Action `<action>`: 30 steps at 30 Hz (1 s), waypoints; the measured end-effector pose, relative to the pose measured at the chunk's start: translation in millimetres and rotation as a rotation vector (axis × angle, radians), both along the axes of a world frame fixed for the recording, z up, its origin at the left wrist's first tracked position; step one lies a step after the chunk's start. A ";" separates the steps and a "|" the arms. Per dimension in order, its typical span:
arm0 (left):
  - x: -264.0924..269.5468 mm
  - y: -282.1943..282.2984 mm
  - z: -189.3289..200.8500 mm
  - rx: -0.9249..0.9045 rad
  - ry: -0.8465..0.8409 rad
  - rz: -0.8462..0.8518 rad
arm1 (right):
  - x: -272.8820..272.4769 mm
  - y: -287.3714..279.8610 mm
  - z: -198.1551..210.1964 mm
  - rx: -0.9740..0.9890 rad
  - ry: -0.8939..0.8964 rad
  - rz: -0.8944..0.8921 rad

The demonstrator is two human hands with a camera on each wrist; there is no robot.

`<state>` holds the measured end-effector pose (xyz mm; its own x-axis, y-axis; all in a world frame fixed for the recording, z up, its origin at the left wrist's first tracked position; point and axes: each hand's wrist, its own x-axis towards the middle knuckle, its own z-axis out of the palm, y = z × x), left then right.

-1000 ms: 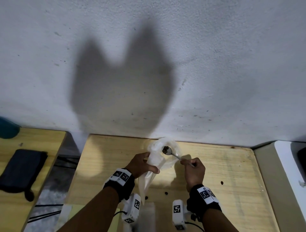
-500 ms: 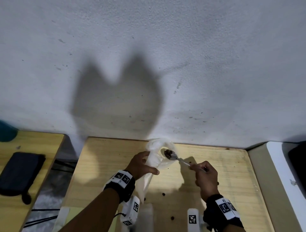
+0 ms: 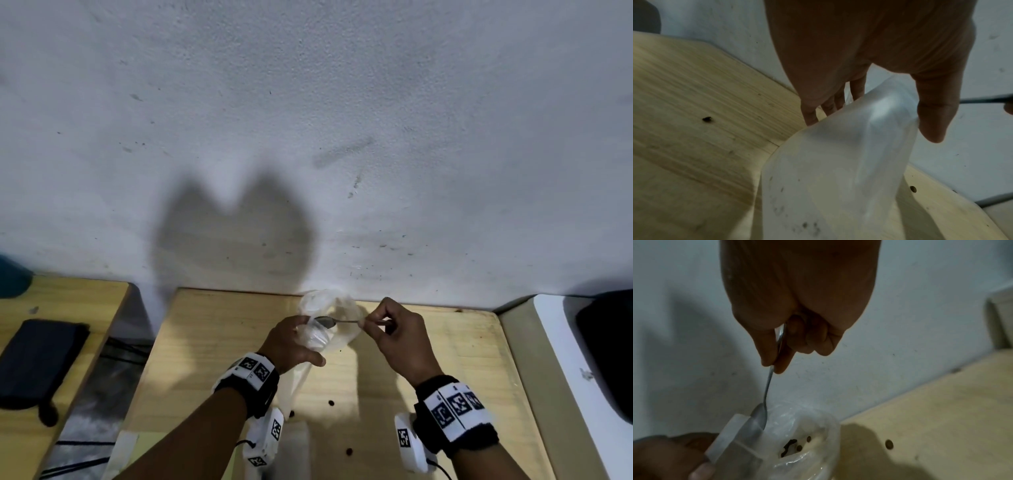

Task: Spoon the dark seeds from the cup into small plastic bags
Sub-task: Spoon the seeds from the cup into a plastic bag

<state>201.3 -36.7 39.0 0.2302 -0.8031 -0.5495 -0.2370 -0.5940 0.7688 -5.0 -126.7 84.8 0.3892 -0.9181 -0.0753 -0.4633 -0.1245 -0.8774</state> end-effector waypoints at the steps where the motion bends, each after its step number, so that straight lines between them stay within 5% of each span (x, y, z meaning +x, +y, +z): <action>1: -0.1 0.8 -0.2 0.001 0.006 0.019 | 0.2 -1.2 -1.6 0.008 -0.026 -0.045; 4: 0.0 5.4 -1.1 0.006 0.025 0.060 | -5.3 -2.8 -9.4 0.063 -0.172 -0.318; 7: 3.7 14.4 1.2 -0.016 0.046 0.093 | -13.0 3.3 -26.2 0.141 -0.131 -0.558; 14: 11.0 38.7 6.4 -0.044 0.068 0.185 | 5.6 21.3 -62.8 0.433 -0.005 -0.659; 18: 12.7 49.2 12.8 -0.094 0.044 0.226 | 10.9 30.5 -61.0 0.471 0.143 -0.481; 22: 17.1 56.5 24.6 -0.179 -0.012 0.239 | -1.5 43.7 -38.2 0.285 0.425 -0.375; 25: 18.6 58.8 37.8 -0.225 -0.047 0.212 | -0.6 53.5 -14.8 0.157 0.139 -0.280; 30: 13.7 57.1 61.4 -0.338 -0.123 0.020 | 31.4 64.1 56.7 0.268 -0.122 0.215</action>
<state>215.0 20.4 100.4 0.2953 -0.9296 -0.2204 -0.3315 -0.3160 0.8890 26.3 -62.6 141.5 0.5924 -0.7680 -0.2433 -0.3410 0.0345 -0.9394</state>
